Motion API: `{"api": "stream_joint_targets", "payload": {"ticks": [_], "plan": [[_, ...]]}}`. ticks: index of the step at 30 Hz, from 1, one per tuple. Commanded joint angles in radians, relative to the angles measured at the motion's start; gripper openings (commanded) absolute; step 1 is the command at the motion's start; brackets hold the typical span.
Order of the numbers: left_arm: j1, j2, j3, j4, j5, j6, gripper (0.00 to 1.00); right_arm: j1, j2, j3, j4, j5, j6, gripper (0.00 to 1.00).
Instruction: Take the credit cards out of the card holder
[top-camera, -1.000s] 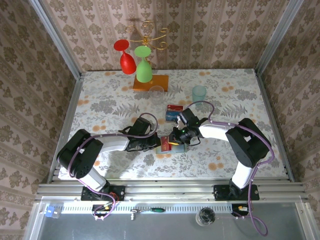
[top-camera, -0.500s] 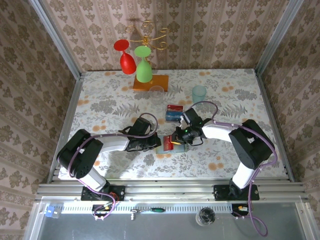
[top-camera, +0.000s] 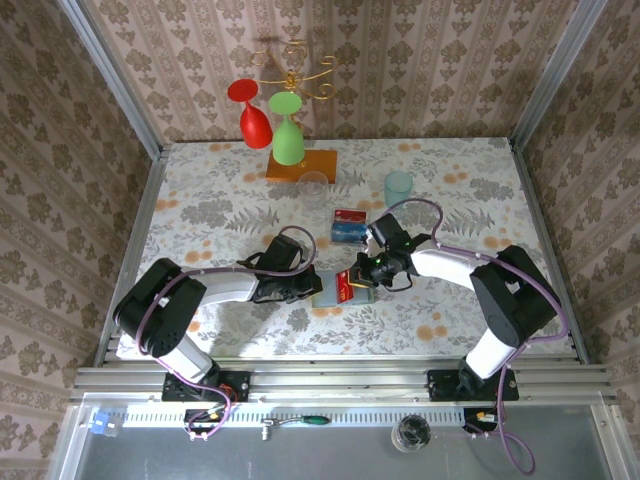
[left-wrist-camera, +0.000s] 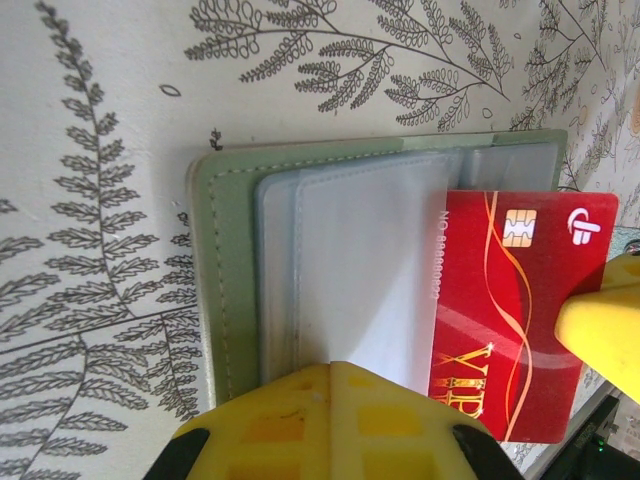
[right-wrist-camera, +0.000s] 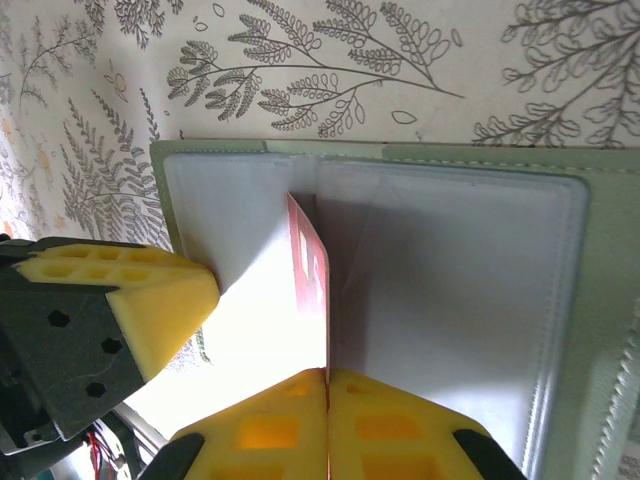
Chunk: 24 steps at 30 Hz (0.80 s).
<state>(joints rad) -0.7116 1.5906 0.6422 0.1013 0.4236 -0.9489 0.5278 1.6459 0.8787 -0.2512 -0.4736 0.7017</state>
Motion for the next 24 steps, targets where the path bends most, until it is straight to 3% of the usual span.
{"api": "stream_joint_targets", "payload": {"ticks": [1, 24], "plan": [[0.007, 0.005, 0.0, -0.055, -0.003, 0.006, 0.0, -0.003, -0.021, 0.032, -0.096, 0.058, -0.037, 0.06], [0.0, 0.106, 0.088, -0.038, 0.043, 0.027, 0.0, 0.048, 0.037, 0.115, -0.192, 0.116, -0.06, 0.05]]}}
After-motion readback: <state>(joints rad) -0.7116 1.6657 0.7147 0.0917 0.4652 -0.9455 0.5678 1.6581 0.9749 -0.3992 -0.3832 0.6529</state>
